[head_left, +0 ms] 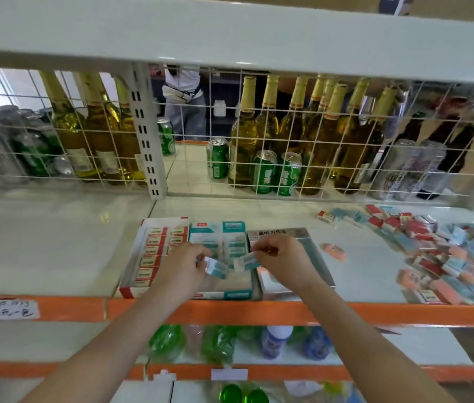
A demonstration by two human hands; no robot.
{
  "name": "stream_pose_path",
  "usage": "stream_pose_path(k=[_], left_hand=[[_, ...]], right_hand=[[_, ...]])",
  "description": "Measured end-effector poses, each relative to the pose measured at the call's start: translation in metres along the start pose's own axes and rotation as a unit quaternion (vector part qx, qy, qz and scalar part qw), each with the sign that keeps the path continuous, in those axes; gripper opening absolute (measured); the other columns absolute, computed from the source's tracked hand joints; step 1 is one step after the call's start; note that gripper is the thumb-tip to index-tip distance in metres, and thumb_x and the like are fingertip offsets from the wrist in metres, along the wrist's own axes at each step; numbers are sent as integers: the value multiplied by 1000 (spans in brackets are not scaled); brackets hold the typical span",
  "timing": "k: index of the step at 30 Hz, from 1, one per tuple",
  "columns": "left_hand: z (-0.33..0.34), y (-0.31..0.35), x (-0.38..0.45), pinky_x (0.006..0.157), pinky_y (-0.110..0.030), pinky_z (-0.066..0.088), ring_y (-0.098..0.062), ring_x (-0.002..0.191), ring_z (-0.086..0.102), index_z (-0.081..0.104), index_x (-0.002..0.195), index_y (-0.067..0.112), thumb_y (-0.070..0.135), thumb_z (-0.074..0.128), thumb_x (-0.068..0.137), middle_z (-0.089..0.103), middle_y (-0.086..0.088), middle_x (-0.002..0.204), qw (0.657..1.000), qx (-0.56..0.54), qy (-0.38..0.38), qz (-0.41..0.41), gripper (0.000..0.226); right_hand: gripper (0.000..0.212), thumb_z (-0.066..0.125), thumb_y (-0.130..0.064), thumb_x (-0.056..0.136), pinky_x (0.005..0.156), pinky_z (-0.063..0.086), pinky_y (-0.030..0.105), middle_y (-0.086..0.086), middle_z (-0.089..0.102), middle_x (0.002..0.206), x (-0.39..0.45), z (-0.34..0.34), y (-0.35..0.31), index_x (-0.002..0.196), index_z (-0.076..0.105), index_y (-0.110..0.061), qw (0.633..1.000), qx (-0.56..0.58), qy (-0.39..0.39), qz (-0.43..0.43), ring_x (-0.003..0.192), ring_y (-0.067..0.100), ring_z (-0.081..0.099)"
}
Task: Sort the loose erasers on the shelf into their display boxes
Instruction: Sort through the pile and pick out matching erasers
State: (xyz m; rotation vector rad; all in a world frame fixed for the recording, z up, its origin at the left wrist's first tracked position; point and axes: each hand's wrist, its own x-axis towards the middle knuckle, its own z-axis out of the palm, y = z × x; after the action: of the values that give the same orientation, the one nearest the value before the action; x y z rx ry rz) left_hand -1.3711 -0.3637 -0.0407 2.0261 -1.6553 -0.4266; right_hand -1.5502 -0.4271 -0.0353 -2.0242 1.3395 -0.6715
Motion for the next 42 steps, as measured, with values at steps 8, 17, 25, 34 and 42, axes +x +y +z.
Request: stream_pose_path(k=[8,17,25,34,42], left_hand=[[2,-9,-2,77,-16,44,-9,102,56,61,114,17,16,54,91,57,0,120,999,43,7,12,24],[-5,-18,2,82,-19,47,-8,103,56,60,117,19,21,55,91,55,3,124,993,98,-21,68,26],[-12,-17,24,76,-20,48,-8,84,57,67,108,18,18,60,87,65,3,107,955,164,-195,153,22],[-4,-24,35,66,-23,46,-13,80,59,66,100,16,19,60,84,63,0,96,937,225,-202,175,17],[3,-27,36,67,-19,40,-10,79,54,66,102,17,22,58,87,62,1,102,942,215,-187,176,18]], right_hand=[[20,53,-16,91,62,36,13,2,67,106,-1,25,-17,106,66,-13,991,-134,-16,-9,93,13,60],[22,53,-21,90,77,42,21,4,58,114,1,20,-19,107,64,-14,966,-246,-70,-40,99,17,56],[24,51,-19,91,86,49,27,4,61,112,7,14,-31,107,67,-12,926,-322,-171,-100,102,18,56],[20,54,-17,87,86,51,37,7,62,107,17,27,-26,102,66,-10,899,-372,-201,-113,98,24,58],[18,58,-19,86,87,49,33,5,61,110,23,32,-17,102,63,-14,917,-344,-175,-103,101,21,56]])
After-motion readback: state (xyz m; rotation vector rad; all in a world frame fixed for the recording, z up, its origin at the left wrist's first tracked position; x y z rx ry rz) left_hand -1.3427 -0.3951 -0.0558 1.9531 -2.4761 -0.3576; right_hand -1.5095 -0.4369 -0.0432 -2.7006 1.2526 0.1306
